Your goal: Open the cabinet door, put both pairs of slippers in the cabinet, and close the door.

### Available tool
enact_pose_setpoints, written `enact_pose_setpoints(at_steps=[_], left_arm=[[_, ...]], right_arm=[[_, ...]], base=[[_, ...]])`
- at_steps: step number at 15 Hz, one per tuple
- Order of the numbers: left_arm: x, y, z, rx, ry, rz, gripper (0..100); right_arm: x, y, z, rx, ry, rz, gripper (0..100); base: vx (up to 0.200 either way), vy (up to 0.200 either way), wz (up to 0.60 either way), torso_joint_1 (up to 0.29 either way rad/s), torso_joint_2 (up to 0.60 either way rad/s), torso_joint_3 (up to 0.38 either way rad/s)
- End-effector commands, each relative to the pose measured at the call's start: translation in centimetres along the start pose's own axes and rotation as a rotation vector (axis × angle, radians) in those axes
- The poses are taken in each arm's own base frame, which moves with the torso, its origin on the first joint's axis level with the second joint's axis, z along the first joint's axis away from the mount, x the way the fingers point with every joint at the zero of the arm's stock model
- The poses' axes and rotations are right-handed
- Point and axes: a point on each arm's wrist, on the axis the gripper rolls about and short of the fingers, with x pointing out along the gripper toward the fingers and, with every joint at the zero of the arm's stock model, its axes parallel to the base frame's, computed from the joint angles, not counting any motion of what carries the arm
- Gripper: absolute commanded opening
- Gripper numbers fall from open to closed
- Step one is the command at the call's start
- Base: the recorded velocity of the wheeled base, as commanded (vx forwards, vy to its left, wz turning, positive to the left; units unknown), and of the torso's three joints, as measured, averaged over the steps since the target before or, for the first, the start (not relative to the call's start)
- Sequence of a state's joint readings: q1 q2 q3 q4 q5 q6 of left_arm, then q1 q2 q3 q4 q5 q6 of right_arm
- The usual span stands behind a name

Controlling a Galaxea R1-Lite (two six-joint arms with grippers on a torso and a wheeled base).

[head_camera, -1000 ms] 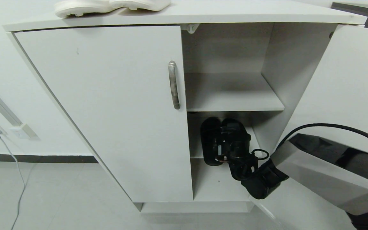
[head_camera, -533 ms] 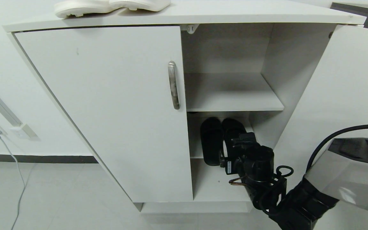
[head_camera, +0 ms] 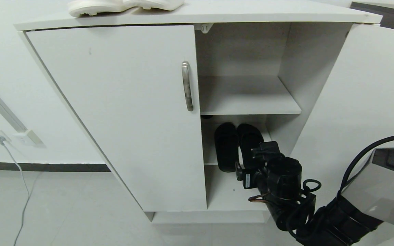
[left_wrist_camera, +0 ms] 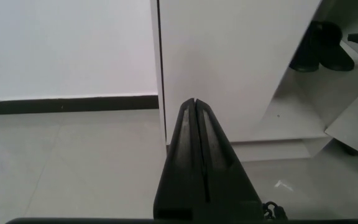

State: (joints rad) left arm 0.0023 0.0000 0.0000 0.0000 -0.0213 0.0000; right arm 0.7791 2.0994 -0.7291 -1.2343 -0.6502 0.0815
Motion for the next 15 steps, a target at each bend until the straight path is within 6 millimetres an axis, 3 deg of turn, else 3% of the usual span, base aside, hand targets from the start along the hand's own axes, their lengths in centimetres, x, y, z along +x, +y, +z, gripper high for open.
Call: enact_pose_setpoints(at_steps=[1, 2, 15], left_arm=[[0.00, 0.00, 0.00, 0.000, 0.000, 0.001, 0], [0.00, 0.00, 0.00, 0.000, 0.000, 0.001, 0], [0.01, 0.00, 0.00, 0.002, 0.002, 0.001, 0]], right_arm=[[-0.10, -0.06, 0.20, 0.003, -0.004, 0.000, 100], [-0.12, -0.07, 0.17, 0.002, -0.003, 0.000, 100], [-0.77, -0.55, 0.00, 0.006, -0.013, -0.013, 100]], base=[[-0.200, 0.000, 0.00, -0.002, 0.00, 0.007], [-0.200, 0.000, 0.00, -0.002, 0.00, 0.002], [0.000, 0.000, 0.00, 0.000, 0.00, 0.000]])
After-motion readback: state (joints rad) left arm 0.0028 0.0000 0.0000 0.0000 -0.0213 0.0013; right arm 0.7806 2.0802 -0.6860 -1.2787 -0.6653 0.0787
